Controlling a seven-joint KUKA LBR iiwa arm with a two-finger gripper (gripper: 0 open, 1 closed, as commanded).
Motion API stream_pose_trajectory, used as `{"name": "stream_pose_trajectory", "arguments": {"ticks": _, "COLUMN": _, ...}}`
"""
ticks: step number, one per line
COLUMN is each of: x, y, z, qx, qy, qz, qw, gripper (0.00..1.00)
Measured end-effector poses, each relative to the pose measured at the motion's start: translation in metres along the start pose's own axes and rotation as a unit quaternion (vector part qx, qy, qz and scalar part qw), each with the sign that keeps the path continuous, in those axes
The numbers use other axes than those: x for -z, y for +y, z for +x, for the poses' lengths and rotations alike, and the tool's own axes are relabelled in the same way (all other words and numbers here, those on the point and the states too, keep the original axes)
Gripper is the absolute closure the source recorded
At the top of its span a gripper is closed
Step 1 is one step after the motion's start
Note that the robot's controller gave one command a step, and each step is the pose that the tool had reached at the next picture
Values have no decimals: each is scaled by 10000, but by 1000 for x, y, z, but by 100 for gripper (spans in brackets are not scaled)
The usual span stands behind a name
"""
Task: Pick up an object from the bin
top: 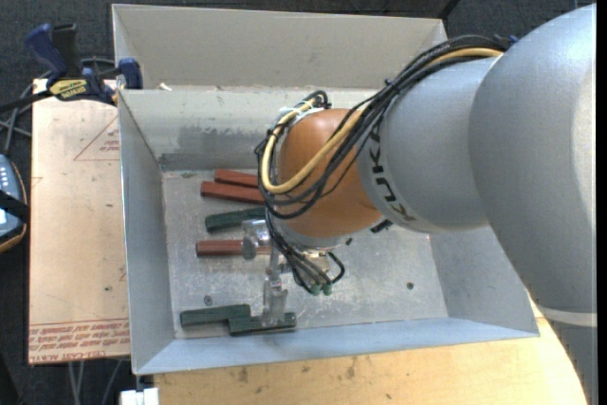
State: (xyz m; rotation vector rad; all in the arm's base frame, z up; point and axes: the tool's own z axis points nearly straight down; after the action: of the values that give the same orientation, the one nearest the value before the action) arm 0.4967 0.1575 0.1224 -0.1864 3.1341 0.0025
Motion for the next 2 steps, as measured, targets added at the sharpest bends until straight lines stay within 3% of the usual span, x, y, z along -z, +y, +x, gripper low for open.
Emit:
{"name": "stream_pose_trajectory", "arguments": {"ticks": 1, "x": -52, "y": 18, "z": 8, "qx": 30, "qy": -35, "qz": -3, "qw": 10000, "gripper": 0}}
{"name": "stream_pose_trajectory", "arguments": {"ticks": 2, "x": -49, "y": 20, "z": 12, "qx": -435, "qy": -19, "qz": -7, "qw": 9991, "gripper": 100}}
